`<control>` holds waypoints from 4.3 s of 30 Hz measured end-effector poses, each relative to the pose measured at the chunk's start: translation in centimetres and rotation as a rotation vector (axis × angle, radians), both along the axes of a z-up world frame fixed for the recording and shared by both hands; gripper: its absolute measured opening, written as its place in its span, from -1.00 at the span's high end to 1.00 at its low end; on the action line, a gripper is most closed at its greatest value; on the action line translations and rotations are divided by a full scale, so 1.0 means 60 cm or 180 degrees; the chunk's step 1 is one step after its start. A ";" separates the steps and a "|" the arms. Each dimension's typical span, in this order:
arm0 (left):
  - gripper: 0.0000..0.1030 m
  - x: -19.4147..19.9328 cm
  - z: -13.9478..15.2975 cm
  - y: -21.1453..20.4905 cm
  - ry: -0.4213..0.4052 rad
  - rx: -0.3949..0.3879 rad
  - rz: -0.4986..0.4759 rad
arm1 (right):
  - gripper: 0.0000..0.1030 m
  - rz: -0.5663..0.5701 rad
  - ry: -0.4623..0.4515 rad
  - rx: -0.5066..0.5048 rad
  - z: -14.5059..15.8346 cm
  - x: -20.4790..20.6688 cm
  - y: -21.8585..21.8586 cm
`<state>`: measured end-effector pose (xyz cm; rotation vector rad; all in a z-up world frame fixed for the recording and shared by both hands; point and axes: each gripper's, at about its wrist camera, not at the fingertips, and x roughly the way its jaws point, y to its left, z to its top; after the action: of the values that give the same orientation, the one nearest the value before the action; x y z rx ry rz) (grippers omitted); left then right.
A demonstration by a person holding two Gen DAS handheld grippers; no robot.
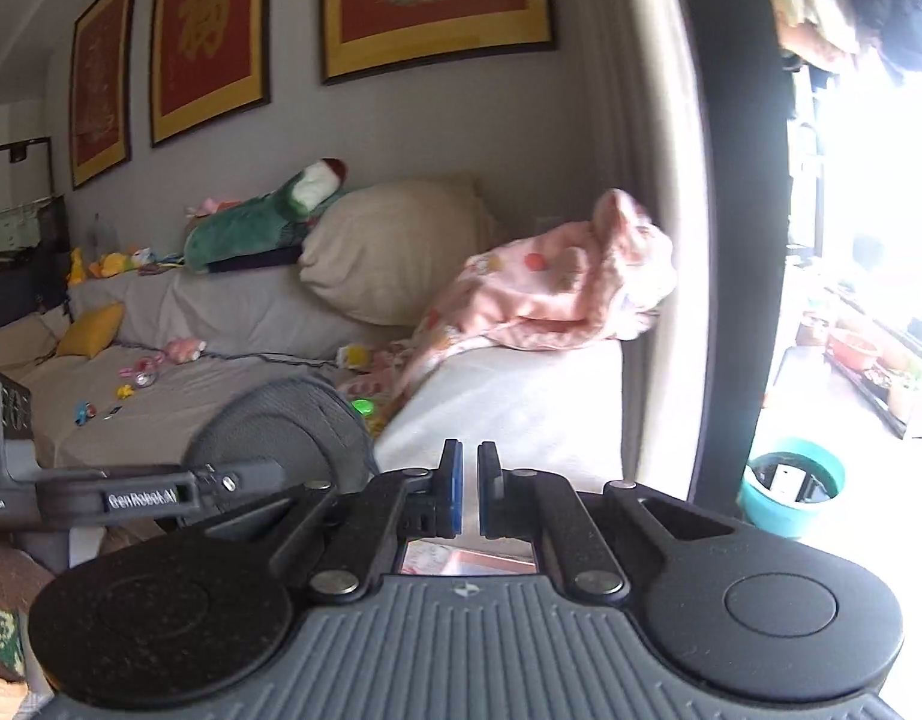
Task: Organize soft objects
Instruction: 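Lower the eye mask into the pink box and open the left tool, then grasp the glittery round sponge with the left tool while the right tool grasps pink hair ties, then carry the sponge in the left tool while the right tool carries the hair ties over the pink box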
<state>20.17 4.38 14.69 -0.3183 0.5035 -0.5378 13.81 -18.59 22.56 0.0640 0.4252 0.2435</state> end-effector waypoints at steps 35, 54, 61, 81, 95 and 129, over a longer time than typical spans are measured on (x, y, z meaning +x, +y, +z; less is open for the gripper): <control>0.53 0.074 -0.047 0.254 0.0803 0.0741 0.0776 | -0.26 0.0060 0.1422 -0.0013 -0.146 0.116 0.050; 0.53 0.151 -0.211 0.341 0.1431 -0.0336 0.0832 | 0.48 0.0548 0.2601 -0.0052 -0.262 0.405 0.376; 0.45 0.165 -0.241 0.350 0.1589 -0.0959 0.0619 | 0.48 0.0405 0.2917 0.0133 -0.324 0.427 0.354; 0.65 0.166 -0.211 0.323 0.1309 -0.0965 0.0442 | -0.68 0.0672 0.1912 -0.0597 -0.213 0.367 0.336; 0.65 0.086 -0.161 0.373 0.0928 -0.0299 0.0968 | 0.67 0.0371 0.2804 -0.0851 -0.314 0.427 0.373; 0.65 -0.021 0.083 0.030 0.0238 -0.0428 -0.0173 | 0.75 0.0211 0.0655 0.0005 0.098 0.070 -0.001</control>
<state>18.90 6.20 19.69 -0.4554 0.5506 -0.6156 18.03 -18.62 28.42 0.0769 0.6325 0.3037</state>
